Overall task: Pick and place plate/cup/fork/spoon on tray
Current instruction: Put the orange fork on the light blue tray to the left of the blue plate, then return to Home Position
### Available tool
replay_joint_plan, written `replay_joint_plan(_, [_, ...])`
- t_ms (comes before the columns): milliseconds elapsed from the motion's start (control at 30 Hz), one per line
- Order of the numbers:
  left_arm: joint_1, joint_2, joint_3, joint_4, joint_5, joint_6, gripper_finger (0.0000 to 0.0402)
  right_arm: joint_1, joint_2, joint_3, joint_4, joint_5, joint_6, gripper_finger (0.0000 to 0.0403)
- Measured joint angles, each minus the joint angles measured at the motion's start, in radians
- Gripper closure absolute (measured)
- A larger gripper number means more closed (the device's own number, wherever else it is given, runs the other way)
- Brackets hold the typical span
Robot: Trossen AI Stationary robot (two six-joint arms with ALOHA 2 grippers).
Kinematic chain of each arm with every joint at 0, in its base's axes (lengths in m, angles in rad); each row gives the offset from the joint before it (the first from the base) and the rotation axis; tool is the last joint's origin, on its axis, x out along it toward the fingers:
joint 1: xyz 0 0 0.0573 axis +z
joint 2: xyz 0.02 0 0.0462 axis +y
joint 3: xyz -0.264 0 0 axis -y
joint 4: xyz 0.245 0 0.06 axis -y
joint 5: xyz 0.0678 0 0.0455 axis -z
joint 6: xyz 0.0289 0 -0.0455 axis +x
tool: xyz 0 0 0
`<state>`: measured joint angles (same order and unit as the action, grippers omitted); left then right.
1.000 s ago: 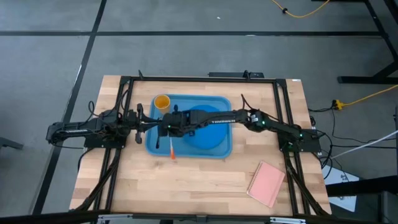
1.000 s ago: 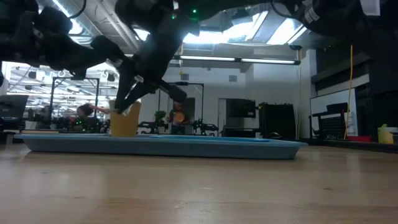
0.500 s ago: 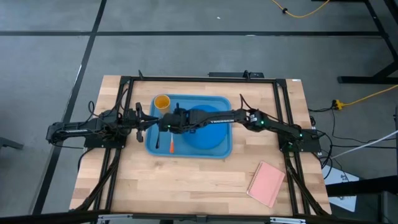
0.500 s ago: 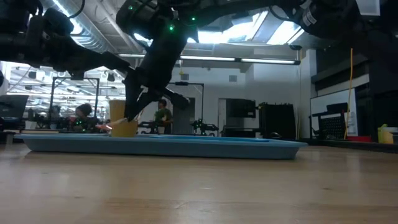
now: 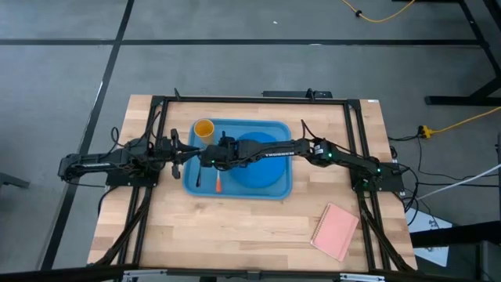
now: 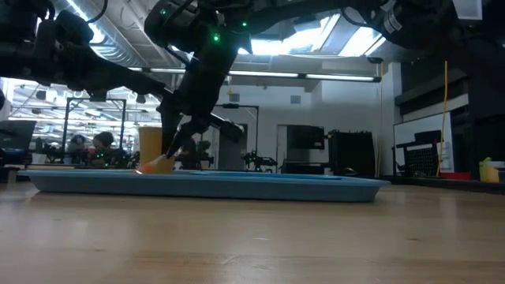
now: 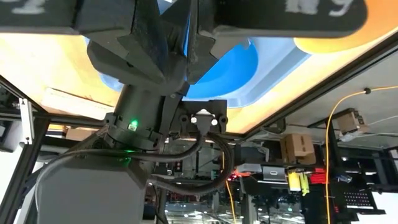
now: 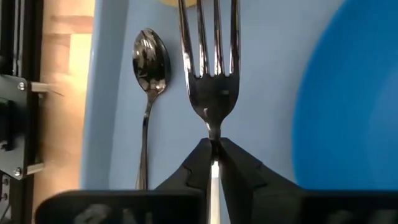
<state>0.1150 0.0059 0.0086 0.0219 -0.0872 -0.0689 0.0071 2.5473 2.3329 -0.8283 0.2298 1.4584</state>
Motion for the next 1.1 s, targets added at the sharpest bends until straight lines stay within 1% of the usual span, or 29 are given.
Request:
replay_joint_plan(167, [0.000,0.000,0.000,0.000,0.000,0.000,0.0350,0.000,0.000,0.000,-0.007,-0.002,-0.002,0.0355])
replay_joint_plan(400, [0.000,0.000,0.000,0.000,0.000,0.000,0.0350,0.000,0.000,0.000,-0.004,-0.002,-0.025,0.0353])
replay_joint_plan(567, [0.000,0.000,0.000,0.000,0.000,0.000,0.0350,0.000,0.000,0.000,0.002,0.017,-0.032,0.0353])
replay_joint_plan(733, [0.000,0.000,0.000,0.000,0.000,0.000,0.0350,0.007,0.000,0.023,-0.011,-0.042,-0.116,0.0352])
replay_joint_plan(933, [0.000,0.000,0.000,0.000,-0.001,0.000,0.0350,0.059,-0.020,0.022,-0.008,-0.040,-0.228,0.0352])
replay_joint_plan(1100, [0.000,0.000,0.000,0.000,0.000,0.000,0.0350,0.138,-0.028,0.022,-0.008,-0.048,-0.360,0.0352])
